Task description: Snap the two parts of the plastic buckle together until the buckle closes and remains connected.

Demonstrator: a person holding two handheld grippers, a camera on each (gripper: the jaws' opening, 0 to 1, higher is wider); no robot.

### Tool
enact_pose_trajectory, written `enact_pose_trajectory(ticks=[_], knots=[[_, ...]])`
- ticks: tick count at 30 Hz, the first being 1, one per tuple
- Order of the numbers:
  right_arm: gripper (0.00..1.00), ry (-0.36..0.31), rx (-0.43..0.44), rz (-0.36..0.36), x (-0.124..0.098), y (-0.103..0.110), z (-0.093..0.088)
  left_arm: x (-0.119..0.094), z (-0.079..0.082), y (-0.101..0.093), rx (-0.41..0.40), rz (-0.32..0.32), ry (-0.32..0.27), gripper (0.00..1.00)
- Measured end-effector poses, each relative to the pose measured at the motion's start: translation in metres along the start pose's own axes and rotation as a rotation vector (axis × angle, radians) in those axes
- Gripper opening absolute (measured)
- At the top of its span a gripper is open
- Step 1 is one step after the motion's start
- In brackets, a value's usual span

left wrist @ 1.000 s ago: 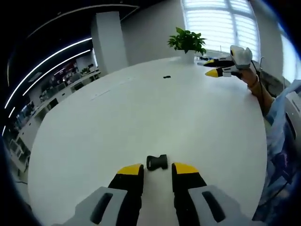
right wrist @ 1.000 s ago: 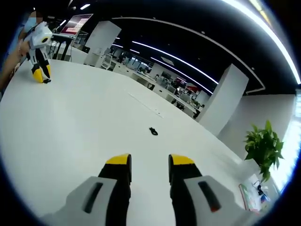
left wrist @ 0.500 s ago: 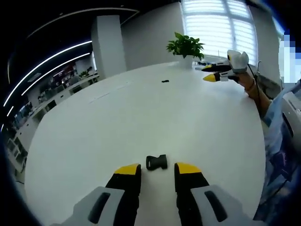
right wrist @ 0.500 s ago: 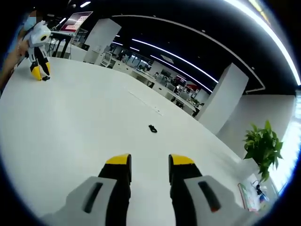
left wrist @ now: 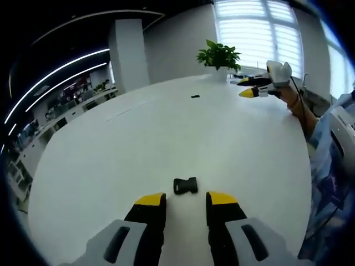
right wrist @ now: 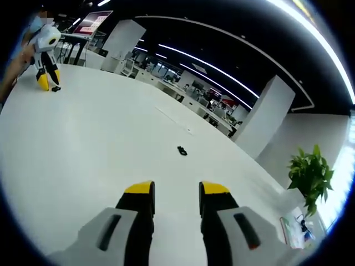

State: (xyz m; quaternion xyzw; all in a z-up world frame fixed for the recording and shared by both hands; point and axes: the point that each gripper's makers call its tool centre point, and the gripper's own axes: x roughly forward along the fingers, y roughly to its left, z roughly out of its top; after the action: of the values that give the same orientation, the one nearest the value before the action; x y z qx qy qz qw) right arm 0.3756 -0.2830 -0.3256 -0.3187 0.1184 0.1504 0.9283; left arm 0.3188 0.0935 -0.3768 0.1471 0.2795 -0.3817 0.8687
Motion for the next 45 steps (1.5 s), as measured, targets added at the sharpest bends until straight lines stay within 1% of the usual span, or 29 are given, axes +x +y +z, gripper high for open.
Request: enact_pose_trajectory(ticks=[3, 8, 10, 13, 16, 21, 27, 30, 32, 33, 36, 38, 39, 40, 42, 45], knots=[[0.31, -0.002, -0.002, -0.003, 0.0, -0.001, 0.001, -0.002, -0.003, 0.003, -0.018, 0.0, -0.01, 0.28], [0.31, -0.006, -0.003, -0.001, 0.0, 0.0, 0.002, -0.004, -0.007, 0.012, -0.058, 0.022, -0.027, 0.26], [0.32, -0.005, -0.008, 0.001, 0.0, 0.001, 0.003, -0.004, -0.007, 0.015, -0.077, 0.021, -0.037, 0.26], [0.32, -0.005, -0.011, 0.0, 0.0, 0.001, 0.003, -0.001, -0.005, 0.016, -0.083, 0.018, -0.048, 0.25], [0.32, 0.0, -0.012, -0.003, 0.0, 0.0, 0.002, 0.002, -0.002, 0.016, -0.08, 0.021, -0.056, 0.25], [0.32, 0.0, -0.013, -0.007, 0.0, 0.0, 0.002, 0.008, 0.003, 0.009, -0.06, 0.011, -0.062, 0.25], [0.32, -0.001, -0.013, -0.005, 0.0, 0.0, 0.002, 0.013, 0.01, 0.007, -0.034, -0.004, -0.056, 0.26], [0.32, -0.002, -0.014, -0.004, 0.0, 0.0, 0.003, 0.013, 0.011, 0.007, -0.006, -0.034, -0.021, 0.26], [0.32, -0.003, -0.015, -0.003, 0.0, 0.0, 0.003, 0.015, 0.011, 0.006, 0.024, -0.079, 0.027, 0.25], [0.32, -0.004, -0.015, -0.002, 0.0, 0.0, 0.003, 0.015, 0.011, 0.006, 0.028, -0.099, 0.049, 0.25], [0.32, -0.004, -0.017, -0.002, 0.0, 0.0, 0.003, 0.018, 0.012, 0.006, 0.009, -0.133, 0.11, 0.24], [0.32, -0.004, -0.017, -0.002, 0.0, 0.0, 0.004, 0.021, 0.015, 0.005, 0.011, -0.154, 0.131, 0.22], [0.32, -0.004, -0.017, -0.002, 0.0, 0.0, 0.004, 0.022, 0.015, 0.005, 0.04, -0.161, 0.147, 0.22], [0.32, -0.004, -0.017, -0.002, 0.0, 0.0, 0.003, 0.021, 0.014, 0.003, 0.044, -0.178, 0.17, 0.21], [0.32, -0.001, -0.017, -0.003, 0.0, 0.0, 0.003, 0.025, 0.014, 0.001, 0.059, -0.186, 0.194, 0.15], [0.32, 0.0, -0.015, 0.0, 0.001, 0.0, 0.002, 0.026, 0.014, -0.002, 0.075, -0.2, 0.22, 0.12]])
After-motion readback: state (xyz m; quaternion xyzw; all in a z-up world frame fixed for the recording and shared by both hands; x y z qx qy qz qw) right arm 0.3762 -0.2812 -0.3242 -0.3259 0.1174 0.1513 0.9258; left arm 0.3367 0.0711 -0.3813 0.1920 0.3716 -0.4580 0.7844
